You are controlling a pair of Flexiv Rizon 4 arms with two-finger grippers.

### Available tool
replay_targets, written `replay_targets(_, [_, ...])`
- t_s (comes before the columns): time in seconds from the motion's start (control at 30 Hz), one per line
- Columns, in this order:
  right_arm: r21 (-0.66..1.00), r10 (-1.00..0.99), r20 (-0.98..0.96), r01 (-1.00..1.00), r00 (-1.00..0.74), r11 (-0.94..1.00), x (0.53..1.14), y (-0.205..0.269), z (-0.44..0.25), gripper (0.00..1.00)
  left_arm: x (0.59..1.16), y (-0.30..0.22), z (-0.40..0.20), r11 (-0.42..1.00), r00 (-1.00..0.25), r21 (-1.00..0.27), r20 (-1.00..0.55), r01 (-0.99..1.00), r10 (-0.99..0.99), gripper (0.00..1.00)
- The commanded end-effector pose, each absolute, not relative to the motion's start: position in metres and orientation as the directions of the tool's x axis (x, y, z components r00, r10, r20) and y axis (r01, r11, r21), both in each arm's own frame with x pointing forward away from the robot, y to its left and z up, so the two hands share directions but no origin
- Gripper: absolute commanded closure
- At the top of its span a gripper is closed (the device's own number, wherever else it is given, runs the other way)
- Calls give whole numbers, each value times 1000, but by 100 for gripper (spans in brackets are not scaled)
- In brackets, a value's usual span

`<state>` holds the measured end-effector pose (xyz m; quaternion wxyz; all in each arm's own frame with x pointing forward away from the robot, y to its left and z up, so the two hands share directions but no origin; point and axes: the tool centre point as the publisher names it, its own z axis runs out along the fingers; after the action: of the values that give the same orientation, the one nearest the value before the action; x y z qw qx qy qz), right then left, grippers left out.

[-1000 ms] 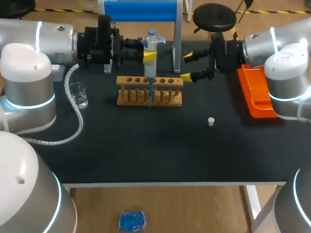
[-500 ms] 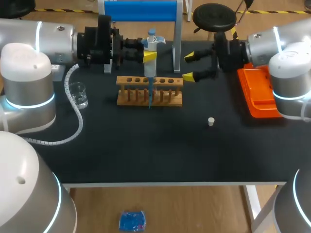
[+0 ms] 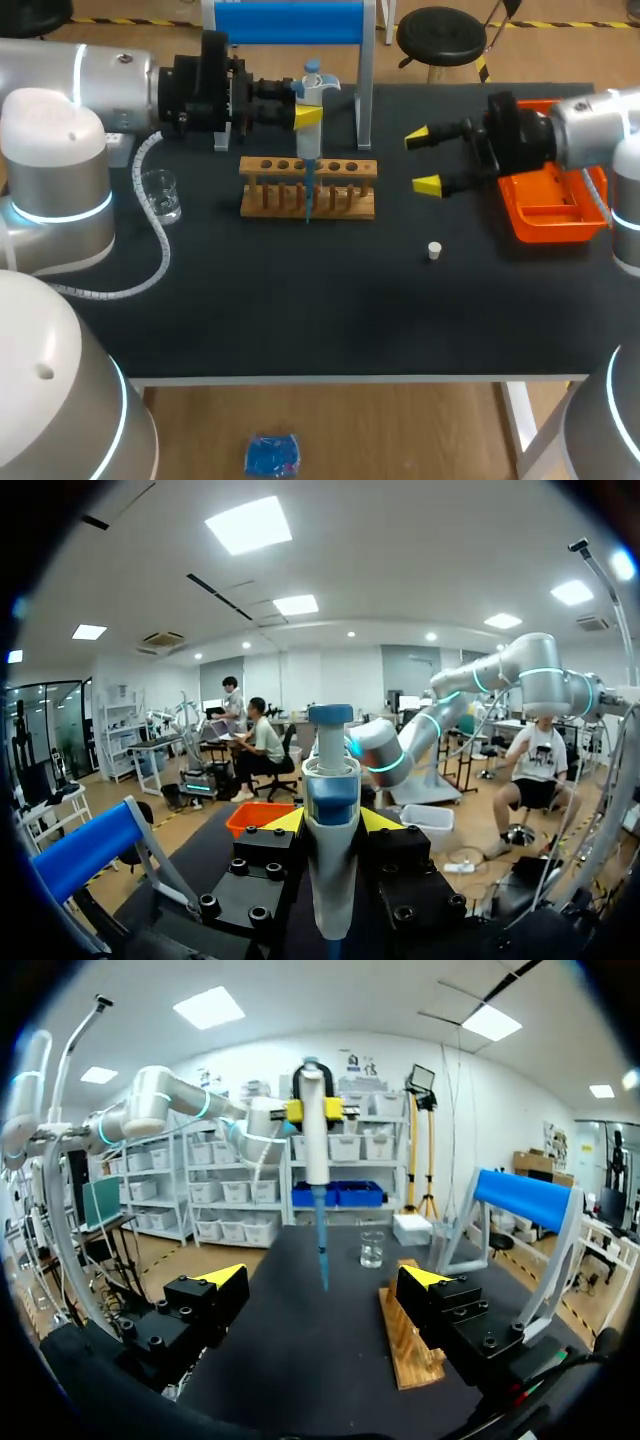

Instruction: Invert the test tube, pick up the pipette, mount the tip to pipette, aspirate from beaker and dispense into the tube, eject the tip, return the pipette, and cap with the stopper.

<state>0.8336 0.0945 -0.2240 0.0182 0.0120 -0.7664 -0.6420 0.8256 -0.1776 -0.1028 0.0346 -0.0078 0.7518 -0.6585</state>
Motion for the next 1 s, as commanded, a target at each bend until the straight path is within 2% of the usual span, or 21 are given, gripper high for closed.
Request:
replay_targets(0.03, [988,-49,-10,-18,-999,153,813,96,-219,0,826,-178,-103,131,-997,-991,-43,35,-57,100])
replay_targets(0.33, [993,-68,-16,-24,-998,119,796,120,-206,0,826,-178,-103,131,-997,-991,-43,35,-57,100])
replay_targets(1.0, [998,-101,34,29,-994,55,806,192,-175,0,826,-178,-103,131,-997,-991,-43,35,-57,100])
